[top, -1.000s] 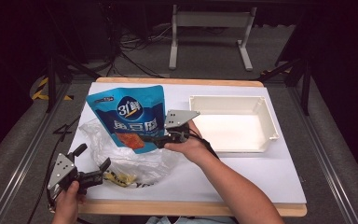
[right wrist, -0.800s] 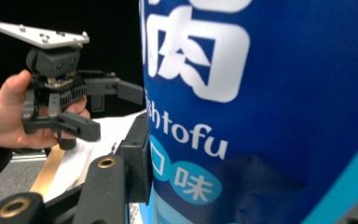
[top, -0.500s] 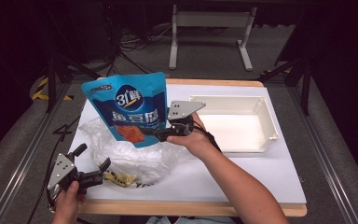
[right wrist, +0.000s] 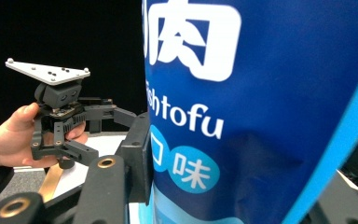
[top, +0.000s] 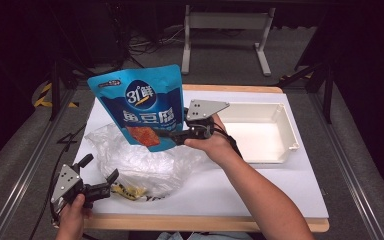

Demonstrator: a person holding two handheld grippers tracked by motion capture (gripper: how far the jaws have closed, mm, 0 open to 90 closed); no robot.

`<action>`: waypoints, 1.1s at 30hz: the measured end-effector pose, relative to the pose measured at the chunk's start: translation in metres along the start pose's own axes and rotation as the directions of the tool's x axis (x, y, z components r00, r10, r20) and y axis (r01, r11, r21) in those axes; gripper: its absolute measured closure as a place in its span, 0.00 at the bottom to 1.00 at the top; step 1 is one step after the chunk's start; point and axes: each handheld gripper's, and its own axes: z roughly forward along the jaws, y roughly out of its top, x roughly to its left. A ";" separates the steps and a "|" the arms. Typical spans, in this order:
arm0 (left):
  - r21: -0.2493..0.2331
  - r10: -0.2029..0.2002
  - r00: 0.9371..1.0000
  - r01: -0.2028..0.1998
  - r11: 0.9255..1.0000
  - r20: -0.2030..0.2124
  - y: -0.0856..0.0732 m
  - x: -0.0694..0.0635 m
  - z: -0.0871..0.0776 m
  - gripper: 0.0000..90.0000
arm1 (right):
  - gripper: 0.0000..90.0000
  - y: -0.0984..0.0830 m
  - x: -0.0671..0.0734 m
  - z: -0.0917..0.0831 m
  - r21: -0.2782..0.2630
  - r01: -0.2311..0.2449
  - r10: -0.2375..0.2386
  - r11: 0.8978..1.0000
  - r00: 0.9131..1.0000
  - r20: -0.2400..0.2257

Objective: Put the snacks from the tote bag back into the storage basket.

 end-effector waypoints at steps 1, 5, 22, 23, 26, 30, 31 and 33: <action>0.000 0.001 1.000 -0.001 1.000 0.000 0.000 0.000 0.000 0.00 | 0.56 0.000 -0.001 -0.002 0.000 -0.002 0.002 1.000 1.000 0.003; 0.003 0.003 1.000 -0.003 1.000 -0.001 0.000 0.000 0.000 0.00 | 0.56 0.000 -0.005 -0.012 -0.003 -0.005 0.005 1.000 1.000 0.023; 0.008 0.005 1.000 -0.005 1.000 -0.001 -0.001 -0.001 0.001 0.00 | 0.56 0.004 -0.021 -0.062 -0.024 -0.008 0.010 1.000 0.994 0.113; 0.008 0.005 1.000 -0.005 1.000 -0.001 -0.001 -0.001 0.001 0.00 | 0.57 0.004 -0.022 -0.065 -0.024 -0.004 0.006 1.000 0.993 0.118; 0.009 0.006 1.000 -0.006 1.000 -0.002 -0.001 -0.001 0.001 0.00 | 0.57 0.003 -0.026 -0.075 -0.027 -0.008 0.012 1.000 0.990 0.139; 0.008 0.006 1.000 -0.006 1.000 -0.001 -0.001 -0.001 0.002 0.00 | 0.57 0.001 -0.031 -0.089 -0.021 -0.013 0.016 1.000 0.986 0.166; 0.008 0.007 1.000 -0.007 1.000 -0.001 -0.001 -0.001 0.002 0.00 | 0.57 0.000 -0.033 -0.093 -0.019 -0.013 0.017 1.000 0.985 0.174; 0.008 0.006 1.000 -0.006 1.000 -0.002 -0.001 -0.001 0.002 0.00 | 0.57 -0.001 -0.035 -0.098 -0.022 -0.016 0.020 1.000 0.982 0.188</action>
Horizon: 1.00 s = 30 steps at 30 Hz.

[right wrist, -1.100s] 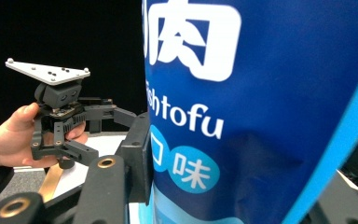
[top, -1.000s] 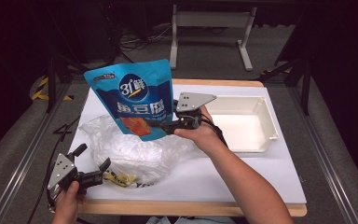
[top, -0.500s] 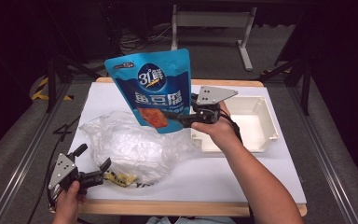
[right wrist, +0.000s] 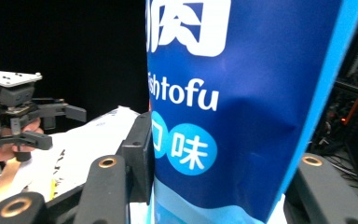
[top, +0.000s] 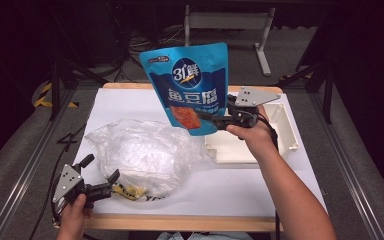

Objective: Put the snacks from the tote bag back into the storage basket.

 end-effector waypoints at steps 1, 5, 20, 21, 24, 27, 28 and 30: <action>-0.002 -0.002 1.000 0.002 1.000 -0.003 0.000 0.000 0.000 0.00 | 0.57 0.000 -0.002 -0.003 -0.002 0.001 -0.001 1.000 1.000 0.007; 0.007 0.001 1.000 -0.001 1.000 0.002 0.000 0.000 0.000 0.00 | 0.57 -0.002 -0.008 -0.015 -0.008 -0.004 0.004 1.000 0.999 0.036; 0.006 -0.001 1.000 0.001 1.000 -0.004 -0.001 -0.001 0.001 0.00 | 0.58 -0.015 -0.035 -0.061 -0.017 -0.043 0.045 0.999 0.988 0.145; 0.008 -0.001 1.000 0.001 1.000 -0.004 -0.001 -0.001 0.001 0.00 | 0.58 -0.017 -0.037 -0.065 -0.023 -0.049 0.052 0.999 0.986 0.156; 0.009 0.000 1.000 0.000 1.000 -0.004 -0.001 -0.001 0.001 0.00 | 0.58 -0.021 -0.043 -0.074 -0.023 -0.053 0.056 0.998 0.983 0.177; 0.009 0.001 1.000 0.000 1.000 -0.004 -0.001 -0.001 0.001 0.00 | 0.58 -0.023 -0.046 -0.080 -0.027 -0.057 0.061 0.998 0.981 0.186; 0.023 0.004 1.000 -0.004 1.000 -0.001 0.000 -0.001 0.000 0.00 | 0.58 -0.024 -0.047 -0.082 -0.029 -0.057 0.062 0.998 0.979 0.194; 0.025 0.005 1.000 -0.005 1.000 -0.002 -0.001 -0.001 0.000 0.00 | 0.57 -0.027 -0.052 -0.088 -0.036 -0.065 0.071 0.997 0.977 0.202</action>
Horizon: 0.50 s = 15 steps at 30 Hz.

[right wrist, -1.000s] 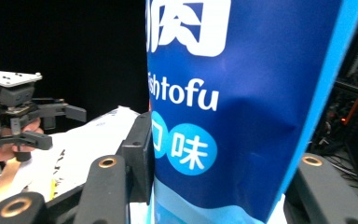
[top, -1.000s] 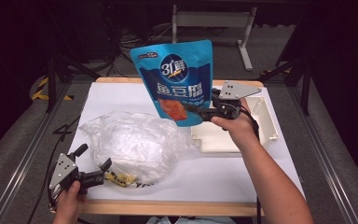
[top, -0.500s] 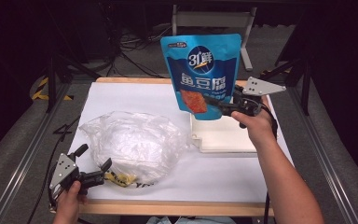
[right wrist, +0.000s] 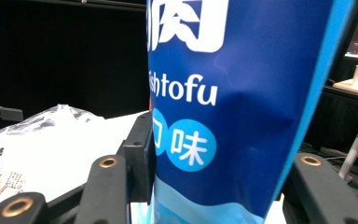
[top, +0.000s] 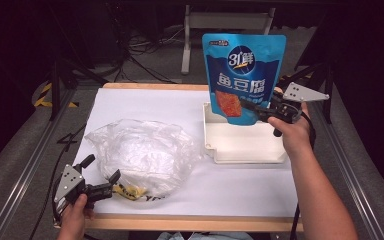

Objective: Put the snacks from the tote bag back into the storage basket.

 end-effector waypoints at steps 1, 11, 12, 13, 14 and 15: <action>-0.001 0.000 1.000 0.000 1.000 -0.002 0.000 0.000 0.000 0.00 | 0.58 -0.001 -0.002 -0.002 -0.006 -0.002 0.002 1.000 1.000 -0.003; -0.001 -0.001 1.000 0.001 1.000 -0.001 0.000 0.000 0.000 0.00 | 0.57 -0.015 -0.016 -0.006 0.004 -0.023 0.023 1.000 0.999 0.032; -0.001 0.000 1.000 0.000 1.000 -0.002 0.000 0.000 -0.001 0.00 | 0.58 -0.018 -0.017 -0.005 0.008 -0.021 0.021 1.000 0.999 0.037; -0.003 -0.002 1.000 0.002 1.000 -0.002 0.000 0.000 -0.001 0.00 | 0.58 -0.020 -0.017 -0.004 0.014 -0.025 0.024 1.000 0.999 0.039; -0.003 -0.002 1.000 0.002 1.000 -0.002 0.000 0.000 -0.001 0.00 | 0.58 -0.024 -0.018 -0.003 0.014 -0.033 0.032 0.999 0.999 0.044; -0.002 -0.002 1.000 0.002 1.000 -0.002 0.000 0.001 -0.001 0.00 | 0.58 -0.026 -0.019 -0.003 0.015 -0.035 0.034 0.999 0.998 0.045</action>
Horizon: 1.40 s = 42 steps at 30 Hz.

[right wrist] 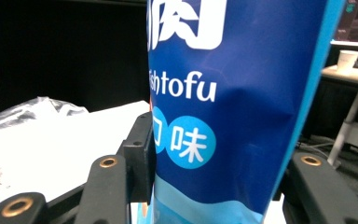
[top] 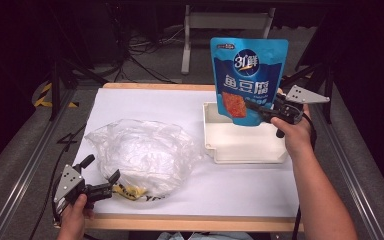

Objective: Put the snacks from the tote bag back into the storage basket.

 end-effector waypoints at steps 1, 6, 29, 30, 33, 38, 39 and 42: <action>0.000 0.000 1.000 0.000 1.000 0.000 0.000 0.000 0.000 0.00 | 0.58 -0.003 -0.001 0.001 0.012 -0.002 0.002 1.000 1.000 0.004; 0.003 0.001 1.000 -0.001 1.000 0.001 0.000 0.000 0.000 0.00 | 0.58 -0.019 -0.004 0.005 0.031 -0.026 0.025 0.999 0.999 0.026; 0.003 0.001 1.000 -0.001 1.000 0.000 -0.001 0.000 0.001 0.00 | 0.58 -0.069 0.000 0.028 0.122 -0.043 0.037 0.992 0.998 0.050; 0.003 0.001 1.000 -0.001 1.000 0.000 -0.001 0.000 0.001 0.00 | 0.58 -0.070 0.000 0.028 0.124 -0.041 0.035 0.991 0.998 0.049; 0.003 0.001 1.000 -0.001 1.000 -0.001 -0.001 0.000 0.001 0.00 | 0.58 -0.072 0.000 0.030 0.123 -0.046 0.041 0.991 0.998 0.045; 0.002 0.001 1.000 -0.001 1.000 -0.001 -0.001 0.000 0.001 0.00 | 0.58 -0.076 -0.001 0.031 0.153 -0.032 0.025 0.988 0.998 0.051; 0.002 0.000 1.000 0.000 1.000 -0.002 -0.001 0.000 0.001 0.00 | 0.58 -0.077 -0.002 0.031 0.149 -0.039 0.032 0.988 0.998 0.049; 0.003 0.000 1.000 0.000 1.000 -0.001 -0.001 0.000 0.001 0.00 | 0.56 -0.076 -0.003 0.031 0.156 -0.036 0.030 0.987 0.999 0.044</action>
